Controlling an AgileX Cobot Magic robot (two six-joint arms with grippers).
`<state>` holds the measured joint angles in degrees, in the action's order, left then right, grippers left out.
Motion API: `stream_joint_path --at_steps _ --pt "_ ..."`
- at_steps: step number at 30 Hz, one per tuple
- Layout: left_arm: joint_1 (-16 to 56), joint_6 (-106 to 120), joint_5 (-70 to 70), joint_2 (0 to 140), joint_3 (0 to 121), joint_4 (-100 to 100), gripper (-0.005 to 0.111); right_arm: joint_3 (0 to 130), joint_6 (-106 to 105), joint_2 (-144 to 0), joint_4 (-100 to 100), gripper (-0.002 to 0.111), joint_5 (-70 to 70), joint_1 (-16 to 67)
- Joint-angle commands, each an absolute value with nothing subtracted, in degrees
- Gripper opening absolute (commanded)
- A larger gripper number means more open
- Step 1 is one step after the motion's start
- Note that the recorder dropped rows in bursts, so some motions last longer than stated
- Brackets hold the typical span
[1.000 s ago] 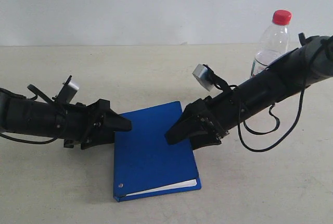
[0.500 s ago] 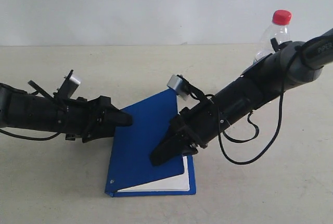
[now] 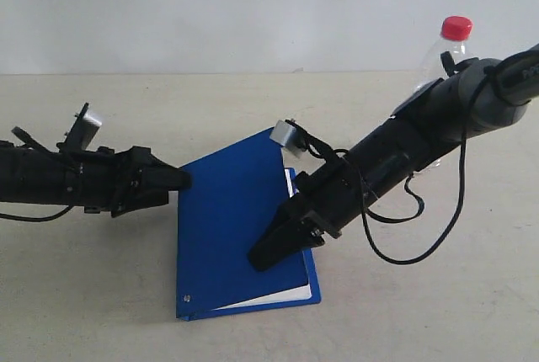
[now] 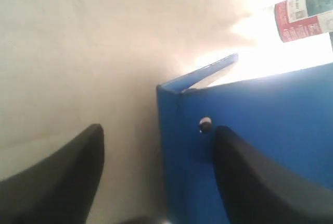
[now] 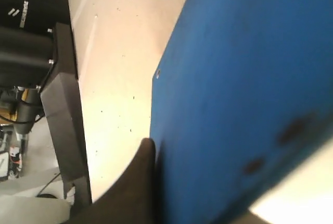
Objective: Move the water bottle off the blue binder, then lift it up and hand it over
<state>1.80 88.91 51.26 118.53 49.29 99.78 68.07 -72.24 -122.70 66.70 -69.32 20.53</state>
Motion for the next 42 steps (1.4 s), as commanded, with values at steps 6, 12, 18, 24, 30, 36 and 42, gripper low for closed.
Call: stream_joint_path --at_steps 6,12,18,24,30,36,42 --pt "2.0 101.6 65.9 118.6 49.4 99.9 0.057 68.0 -76.6 -120.5 66.7 0.0 -70.0 20.5" --pt "2.0 101.9 67.4 118.6 49.4 99.9 0.057 68.0 -75.7 -120.5 66.7 0.0 -70.0 20.5" --pt "5.3 106.5 70.0 119.0 49.4 99.9 0.034 68.0 -72.9 -120.5 66.5 0.0 -70.0 20.5" --pt "5.9 107.6 70.0 119.0 49.4 99.9 0.004 68.0 -71.5 -120.5 61.3 0.03 -70.0 20.5" --pt "6.3 104.4 70.0 116.9 49.4 91.2 0.004 68.0 -67.1 -120.5 55.5 0.022 -65.9 20.5" --pt "7.9 104.2 70.0 113.0 49.3 93.1 0.004 68.1 -67.3 -120.5 52.0 0.027 -67.0 20.5" --pt "7.8 105.5 70.0 106.3 49.3 94.4 0.004 68.1 -63.1 -115.9 48.8 0.069 -66.6 20.5"
